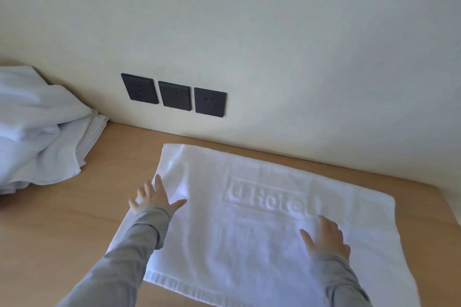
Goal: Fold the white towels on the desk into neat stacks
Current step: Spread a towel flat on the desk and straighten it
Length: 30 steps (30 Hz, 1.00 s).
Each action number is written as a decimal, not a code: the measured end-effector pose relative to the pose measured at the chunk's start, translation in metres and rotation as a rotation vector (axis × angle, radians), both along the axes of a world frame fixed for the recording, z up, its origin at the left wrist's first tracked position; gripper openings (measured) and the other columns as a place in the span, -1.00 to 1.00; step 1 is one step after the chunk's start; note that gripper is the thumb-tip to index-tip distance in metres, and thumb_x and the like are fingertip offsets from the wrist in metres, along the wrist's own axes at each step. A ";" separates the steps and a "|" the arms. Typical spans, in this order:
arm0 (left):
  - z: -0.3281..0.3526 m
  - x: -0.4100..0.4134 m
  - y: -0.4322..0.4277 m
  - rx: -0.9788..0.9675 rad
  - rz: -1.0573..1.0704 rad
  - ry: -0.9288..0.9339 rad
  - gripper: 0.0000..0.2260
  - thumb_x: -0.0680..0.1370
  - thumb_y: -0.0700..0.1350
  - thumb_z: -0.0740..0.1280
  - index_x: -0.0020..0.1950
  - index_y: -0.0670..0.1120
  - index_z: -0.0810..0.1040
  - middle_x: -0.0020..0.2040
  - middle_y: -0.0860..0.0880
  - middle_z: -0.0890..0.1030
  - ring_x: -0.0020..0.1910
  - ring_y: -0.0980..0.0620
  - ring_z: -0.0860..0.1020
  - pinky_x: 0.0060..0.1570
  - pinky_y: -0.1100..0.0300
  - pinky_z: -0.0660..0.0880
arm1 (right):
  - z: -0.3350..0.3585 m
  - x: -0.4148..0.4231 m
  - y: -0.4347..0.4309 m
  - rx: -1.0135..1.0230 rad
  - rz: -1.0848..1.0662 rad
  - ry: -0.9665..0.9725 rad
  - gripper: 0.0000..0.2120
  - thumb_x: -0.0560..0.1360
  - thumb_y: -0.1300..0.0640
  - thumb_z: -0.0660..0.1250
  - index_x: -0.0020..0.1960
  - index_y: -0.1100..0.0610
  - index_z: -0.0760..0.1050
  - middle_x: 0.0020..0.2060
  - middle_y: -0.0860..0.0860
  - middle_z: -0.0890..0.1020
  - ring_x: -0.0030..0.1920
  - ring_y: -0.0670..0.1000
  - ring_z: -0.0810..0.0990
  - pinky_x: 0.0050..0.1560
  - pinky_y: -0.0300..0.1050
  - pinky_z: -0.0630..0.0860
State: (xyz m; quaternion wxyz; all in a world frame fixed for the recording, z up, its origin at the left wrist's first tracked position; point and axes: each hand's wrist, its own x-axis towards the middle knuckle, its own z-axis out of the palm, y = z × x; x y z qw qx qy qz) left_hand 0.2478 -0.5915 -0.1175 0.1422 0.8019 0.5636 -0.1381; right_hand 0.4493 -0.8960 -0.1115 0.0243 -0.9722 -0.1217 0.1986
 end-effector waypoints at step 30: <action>-0.059 -0.129 0.038 -0.264 0.525 -0.280 -0.35 0.30 0.30 0.43 0.14 -0.16 0.49 -0.22 -0.08 0.50 -0.19 -0.15 0.46 -0.15 0.07 0.40 | -0.052 -0.019 -0.034 -0.207 -0.001 0.086 -0.46 0.63 -0.06 -0.12 0.51 -0.02 -0.31 0.52 -0.02 -0.24 0.52 0.06 -0.20 0.46 0.18 0.02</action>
